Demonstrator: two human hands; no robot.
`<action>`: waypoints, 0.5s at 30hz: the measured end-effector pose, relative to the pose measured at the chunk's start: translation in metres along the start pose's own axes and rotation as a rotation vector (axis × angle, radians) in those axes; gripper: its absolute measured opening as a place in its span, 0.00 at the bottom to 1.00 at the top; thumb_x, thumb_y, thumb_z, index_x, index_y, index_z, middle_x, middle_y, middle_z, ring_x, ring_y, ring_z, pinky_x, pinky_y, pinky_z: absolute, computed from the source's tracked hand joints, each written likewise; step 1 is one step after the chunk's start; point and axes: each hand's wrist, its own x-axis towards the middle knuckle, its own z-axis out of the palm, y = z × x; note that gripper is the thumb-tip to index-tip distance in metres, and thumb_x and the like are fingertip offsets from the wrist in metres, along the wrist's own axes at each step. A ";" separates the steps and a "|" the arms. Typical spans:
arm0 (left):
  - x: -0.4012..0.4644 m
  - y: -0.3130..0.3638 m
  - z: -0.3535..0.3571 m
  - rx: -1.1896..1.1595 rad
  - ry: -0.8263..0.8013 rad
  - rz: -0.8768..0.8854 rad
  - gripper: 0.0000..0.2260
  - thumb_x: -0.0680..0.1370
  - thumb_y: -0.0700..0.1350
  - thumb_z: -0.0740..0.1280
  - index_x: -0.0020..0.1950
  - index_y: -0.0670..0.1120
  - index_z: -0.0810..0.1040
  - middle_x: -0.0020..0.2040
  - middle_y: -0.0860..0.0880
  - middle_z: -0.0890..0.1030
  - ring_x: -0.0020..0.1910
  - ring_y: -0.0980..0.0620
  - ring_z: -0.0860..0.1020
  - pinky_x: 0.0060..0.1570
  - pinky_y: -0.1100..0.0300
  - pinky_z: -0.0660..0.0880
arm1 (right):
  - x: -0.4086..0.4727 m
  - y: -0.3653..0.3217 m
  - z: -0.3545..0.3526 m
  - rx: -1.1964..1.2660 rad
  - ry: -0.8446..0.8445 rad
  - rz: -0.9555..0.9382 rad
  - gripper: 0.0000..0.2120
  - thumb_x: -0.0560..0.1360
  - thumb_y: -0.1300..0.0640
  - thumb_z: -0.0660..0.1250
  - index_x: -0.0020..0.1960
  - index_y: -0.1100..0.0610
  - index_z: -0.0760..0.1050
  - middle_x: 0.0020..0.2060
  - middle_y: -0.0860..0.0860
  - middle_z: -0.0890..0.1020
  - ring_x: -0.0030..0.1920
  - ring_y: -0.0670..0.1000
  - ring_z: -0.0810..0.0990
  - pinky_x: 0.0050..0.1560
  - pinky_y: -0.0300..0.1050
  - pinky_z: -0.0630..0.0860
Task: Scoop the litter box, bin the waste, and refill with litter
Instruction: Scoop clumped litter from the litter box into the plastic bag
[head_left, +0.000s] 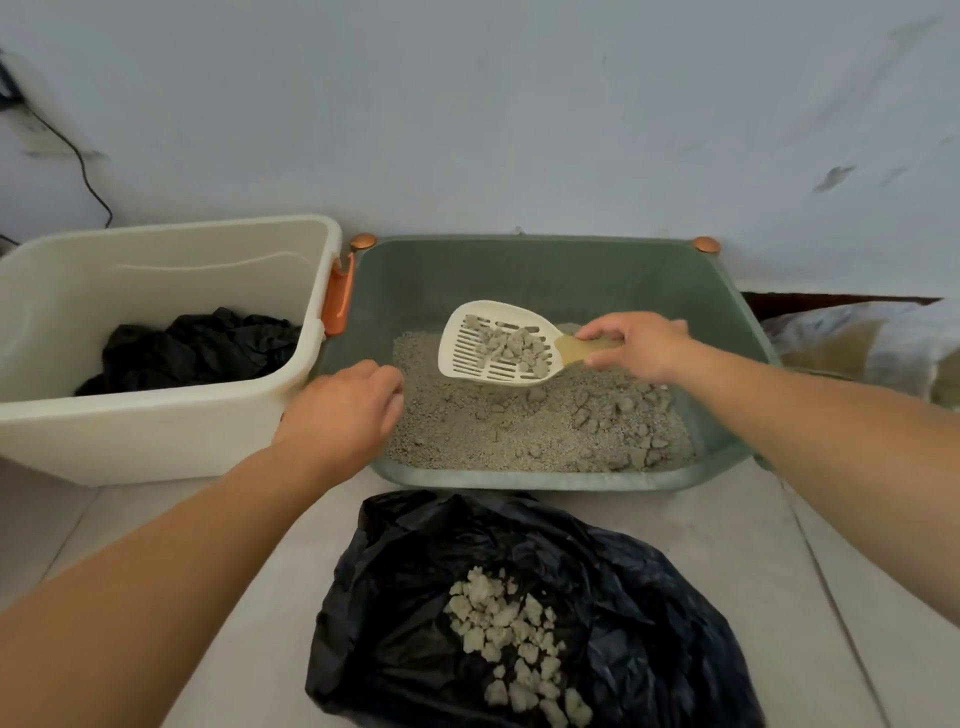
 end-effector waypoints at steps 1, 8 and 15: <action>-0.002 0.000 0.000 0.027 -0.004 0.014 0.11 0.81 0.48 0.55 0.58 0.47 0.73 0.54 0.47 0.75 0.50 0.45 0.76 0.49 0.53 0.70 | -0.003 0.000 -0.004 -0.066 0.007 -0.004 0.16 0.73 0.43 0.67 0.60 0.36 0.73 0.59 0.43 0.78 0.61 0.52 0.70 0.56 0.48 0.59; -0.007 -0.001 0.001 0.110 -0.053 0.093 0.14 0.80 0.49 0.56 0.64 0.49 0.71 0.59 0.48 0.74 0.57 0.47 0.75 0.57 0.54 0.69 | -0.019 0.008 -0.035 -0.452 -0.053 0.064 0.13 0.74 0.46 0.67 0.59 0.39 0.75 0.56 0.43 0.78 0.60 0.51 0.72 0.61 0.51 0.59; -0.001 -0.003 -0.002 0.135 -0.033 0.062 0.13 0.79 0.49 0.57 0.61 0.48 0.73 0.57 0.48 0.75 0.54 0.46 0.76 0.55 0.53 0.70 | -0.028 0.011 -0.053 -0.699 -0.071 0.108 0.13 0.75 0.47 0.66 0.59 0.39 0.75 0.58 0.43 0.78 0.63 0.50 0.71 0.59 0.51 0.59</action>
